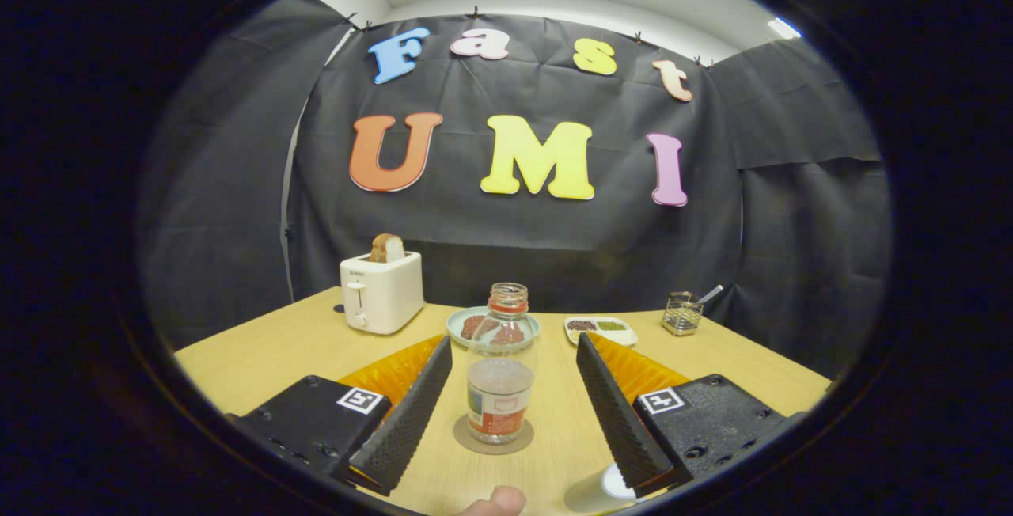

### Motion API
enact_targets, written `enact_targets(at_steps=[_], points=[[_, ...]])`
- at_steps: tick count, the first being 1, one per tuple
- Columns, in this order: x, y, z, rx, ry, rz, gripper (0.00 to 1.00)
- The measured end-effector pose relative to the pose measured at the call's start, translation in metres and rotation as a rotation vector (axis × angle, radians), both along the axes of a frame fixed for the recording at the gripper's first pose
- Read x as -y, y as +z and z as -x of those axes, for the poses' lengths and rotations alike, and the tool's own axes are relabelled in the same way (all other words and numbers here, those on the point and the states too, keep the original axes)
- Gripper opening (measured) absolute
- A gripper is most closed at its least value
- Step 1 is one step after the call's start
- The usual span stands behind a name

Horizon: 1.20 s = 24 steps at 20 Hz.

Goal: Take the bottle from table, then pour the juice into the cup, finally place the bottle on the coaster

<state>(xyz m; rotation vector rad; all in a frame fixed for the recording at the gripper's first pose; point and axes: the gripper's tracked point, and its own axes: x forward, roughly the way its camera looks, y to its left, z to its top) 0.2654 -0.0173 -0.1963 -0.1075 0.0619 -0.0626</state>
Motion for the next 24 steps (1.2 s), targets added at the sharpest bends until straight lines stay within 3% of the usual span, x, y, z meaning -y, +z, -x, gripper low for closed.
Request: enact_targets(at_steps=[5,15,20,24], points=[[0.009,0.018,0.058,0.026,-0.040,0.032,1.00],[0.009,0.044,0.121,0.042,0.038,-0.079,1.00],[0.021,0.092,0.158,0.053,0.004,-0.036,1.00],[0.018,0.121,0.198,0.030,0.000,-0.109,1.00]])
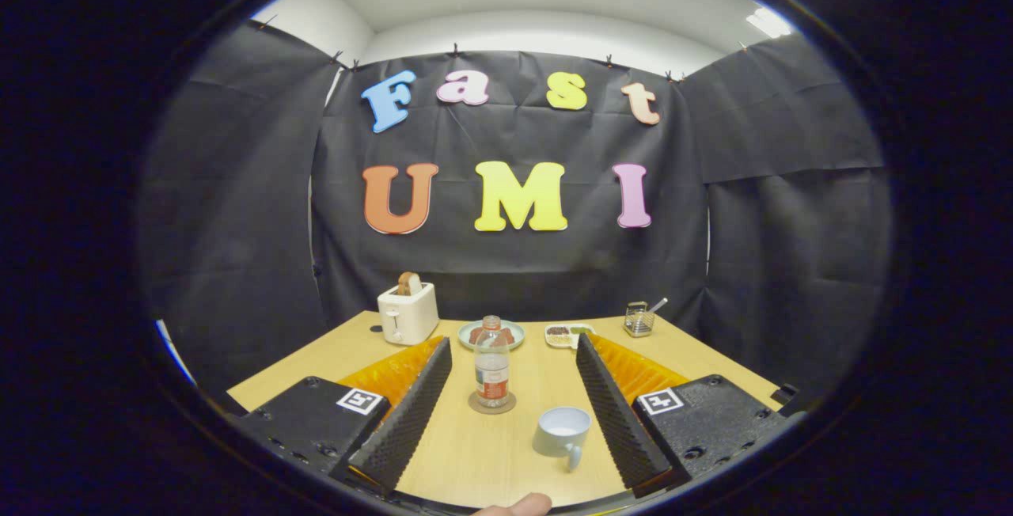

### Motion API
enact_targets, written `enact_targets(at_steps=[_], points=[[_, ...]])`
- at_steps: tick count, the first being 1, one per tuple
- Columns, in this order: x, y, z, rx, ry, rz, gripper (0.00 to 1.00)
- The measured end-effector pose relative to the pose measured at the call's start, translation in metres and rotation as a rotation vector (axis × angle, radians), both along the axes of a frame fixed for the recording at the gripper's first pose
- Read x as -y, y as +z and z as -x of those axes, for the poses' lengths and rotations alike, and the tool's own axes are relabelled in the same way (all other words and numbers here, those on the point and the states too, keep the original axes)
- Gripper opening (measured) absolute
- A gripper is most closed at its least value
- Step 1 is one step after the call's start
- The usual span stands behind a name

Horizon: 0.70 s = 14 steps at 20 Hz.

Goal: Take the bottle from table, then pour the juice into the cup, finally place the bottle on the coaster

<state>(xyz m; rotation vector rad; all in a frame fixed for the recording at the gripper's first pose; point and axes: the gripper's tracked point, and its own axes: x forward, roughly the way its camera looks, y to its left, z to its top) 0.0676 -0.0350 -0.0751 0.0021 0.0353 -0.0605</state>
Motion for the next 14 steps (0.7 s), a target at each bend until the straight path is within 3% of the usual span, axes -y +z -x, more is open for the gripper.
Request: enact_targets(at_steps=[6,10,14], points=[[-0.001,0.055,0.049,0.065,0.000,-0.003,1.00],[0.013,0.060,0.068,0.033,-0.043,-0.023,1.00],[0.010,0.069,0.075,0.050,-0.033,-0.011,1.00]])
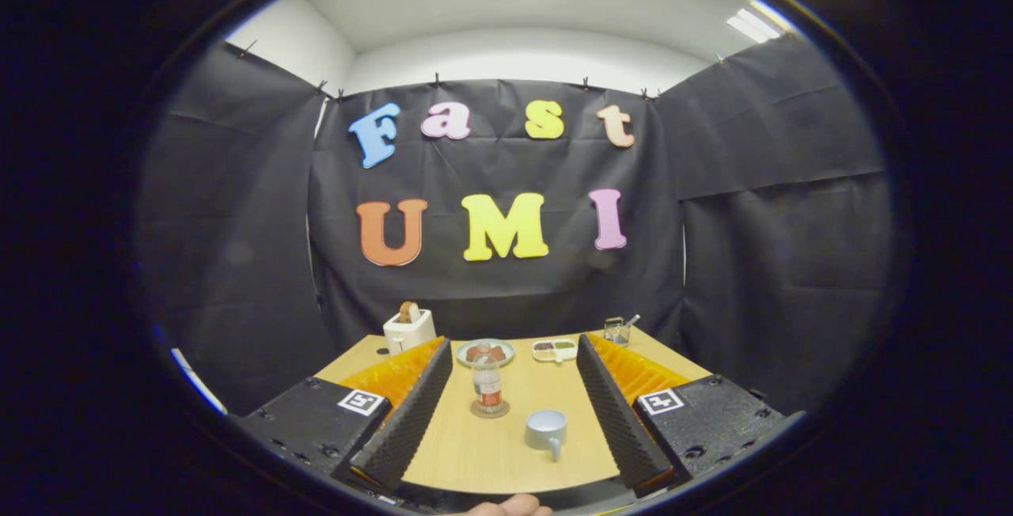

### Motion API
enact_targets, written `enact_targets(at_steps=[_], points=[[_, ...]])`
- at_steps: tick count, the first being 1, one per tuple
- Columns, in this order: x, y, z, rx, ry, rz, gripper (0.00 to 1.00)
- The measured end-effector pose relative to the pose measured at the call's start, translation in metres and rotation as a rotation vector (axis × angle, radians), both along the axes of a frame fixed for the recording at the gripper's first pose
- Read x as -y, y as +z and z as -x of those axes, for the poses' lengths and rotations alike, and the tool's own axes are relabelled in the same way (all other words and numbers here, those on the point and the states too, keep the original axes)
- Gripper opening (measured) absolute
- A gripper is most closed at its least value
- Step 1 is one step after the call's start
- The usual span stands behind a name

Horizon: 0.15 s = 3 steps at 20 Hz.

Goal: Take the bottle from table, then pour the juice into the cup, finally place the bottle on the coaster

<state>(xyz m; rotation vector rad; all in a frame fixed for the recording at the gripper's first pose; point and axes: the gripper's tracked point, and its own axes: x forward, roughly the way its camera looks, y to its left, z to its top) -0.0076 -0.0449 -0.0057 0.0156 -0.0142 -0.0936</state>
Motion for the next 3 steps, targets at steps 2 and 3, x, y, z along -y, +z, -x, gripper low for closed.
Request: enact_targets(at_steps=[2,3], points=[[0.0011,-0.0005,-0.0001,0.004,-0.003,0.000,1.00],[0.0052,0.0001,0.0001,0.011,-0.015,-0.001,1.00]])
